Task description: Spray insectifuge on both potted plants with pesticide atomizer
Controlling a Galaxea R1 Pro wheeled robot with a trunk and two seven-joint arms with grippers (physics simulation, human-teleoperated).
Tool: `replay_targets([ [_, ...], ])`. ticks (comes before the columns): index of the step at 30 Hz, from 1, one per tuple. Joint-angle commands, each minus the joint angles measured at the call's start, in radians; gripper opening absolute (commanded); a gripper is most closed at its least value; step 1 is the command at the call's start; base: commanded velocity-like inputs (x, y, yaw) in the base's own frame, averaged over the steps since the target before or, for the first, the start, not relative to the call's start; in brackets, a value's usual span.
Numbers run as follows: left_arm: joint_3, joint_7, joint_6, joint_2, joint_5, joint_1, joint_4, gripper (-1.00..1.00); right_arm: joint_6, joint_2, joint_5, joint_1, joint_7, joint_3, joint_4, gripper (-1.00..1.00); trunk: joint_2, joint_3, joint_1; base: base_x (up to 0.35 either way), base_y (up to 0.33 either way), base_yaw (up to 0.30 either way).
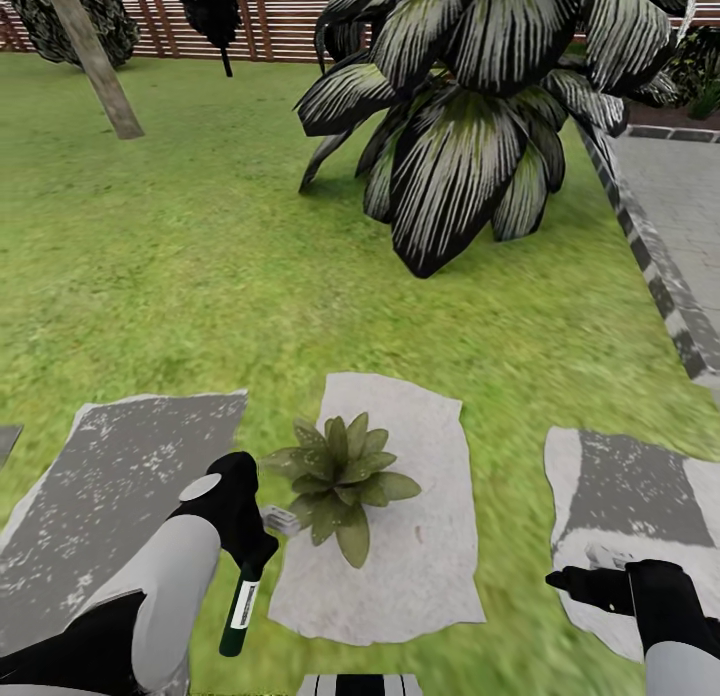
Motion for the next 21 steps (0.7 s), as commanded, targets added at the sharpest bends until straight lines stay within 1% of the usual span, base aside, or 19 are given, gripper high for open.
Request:
replay_targets([
  [1, 0.008, -0.008, 0.010, -0.002, -0.011, -0.001, -0.001, -1.00, 0.001, 0.000, 0.010, -0.001, 0.010, -0.003, -0.001, 1.00, 0.000, -0.001, 0.000, 0.000, -0.007, 0.235],
  [3, 0.008, -0.008, 0.010, -0.002, -0.011, -0.001, -0.001, -1.00, 0.001, 0.000, 0.010, -0.001, 0.010, -0.003, -0.001, 1.00, 0.000, -0.001, 0.000, 0.000, -0.099, 0.242],
  [7, 0.008, -0.009, 0.010, -0.002, -0.011, -0.001, -0.001, -1.00, 0.001, -0.001, 0.010, -0.001, 0.010, -0.003, -0.002, 1.00, 0.000, -0.001, 0.000, 0.000, -0.263, 0.210],
  [16, 0.009, -0.009, 0.010, -0.002, -0.011, -0.001, -0.001, -1.00, 0.001, -0.001, 0.010, -0.001, 0.010, -0.003, -0.002, 1.00, 0.000, -0.001, 0.000, 0.000, -0.272, 0.020],
  [18, 0.009, -0.009, 0.010, -0.002, -0.011, -0.001, -0.001, -1.00, 0.001, -0.003, 0.010, -0.001, 0.010, -0.003, -0.002, 1.00, 0.000, -0.001, 0.000, 0.000, -0.160, 0.000],
  [21, 0.009, -0.009, 0.010, -0.002, -0.011, -0.001, -0.001, -1.00, 0.001, -0.004, 0.010, -0.001, 0.010, -0.003, -0.002, 1.00, 0.000, -0.001, 0.000, 0.000, -0.037, 0.000],
])
